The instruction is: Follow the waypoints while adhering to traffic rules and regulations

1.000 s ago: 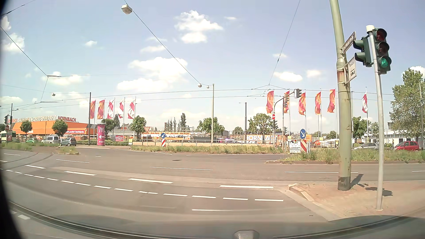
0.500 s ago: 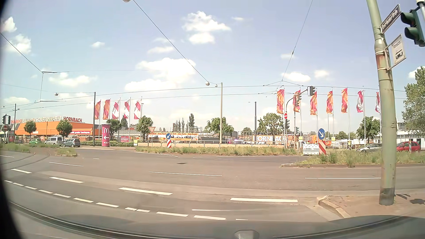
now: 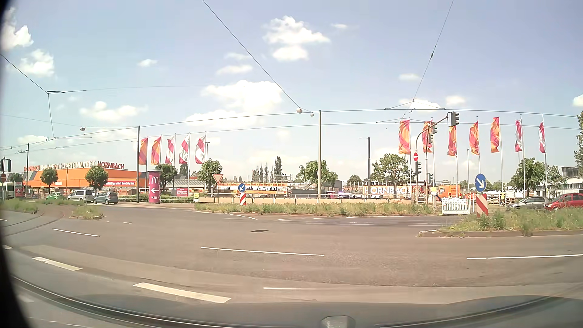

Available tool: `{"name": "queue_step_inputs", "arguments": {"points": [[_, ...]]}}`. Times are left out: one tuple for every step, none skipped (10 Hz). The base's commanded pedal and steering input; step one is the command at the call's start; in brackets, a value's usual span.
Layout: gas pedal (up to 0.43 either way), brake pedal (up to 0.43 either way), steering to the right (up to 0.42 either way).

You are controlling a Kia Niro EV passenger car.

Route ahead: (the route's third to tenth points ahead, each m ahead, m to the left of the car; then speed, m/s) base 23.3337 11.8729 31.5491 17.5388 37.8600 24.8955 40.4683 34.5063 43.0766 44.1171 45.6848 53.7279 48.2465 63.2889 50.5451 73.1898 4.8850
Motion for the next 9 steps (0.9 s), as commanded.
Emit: {"name": "queue_step_inputs", "arguments": {"points": [[0.398, 0.024, -0.096], [0.398, 0.03, -0.099], [0.398, 0.03, -0.109], [0.398, 0.03, -0.116], [0.398, 0.03, -0.12], [0.398, 0.03, -0.119], [0.398, 0.03, -0.114], [0.398, 0.03, -0.109], [0.39, 0.024, -0.109]]}}
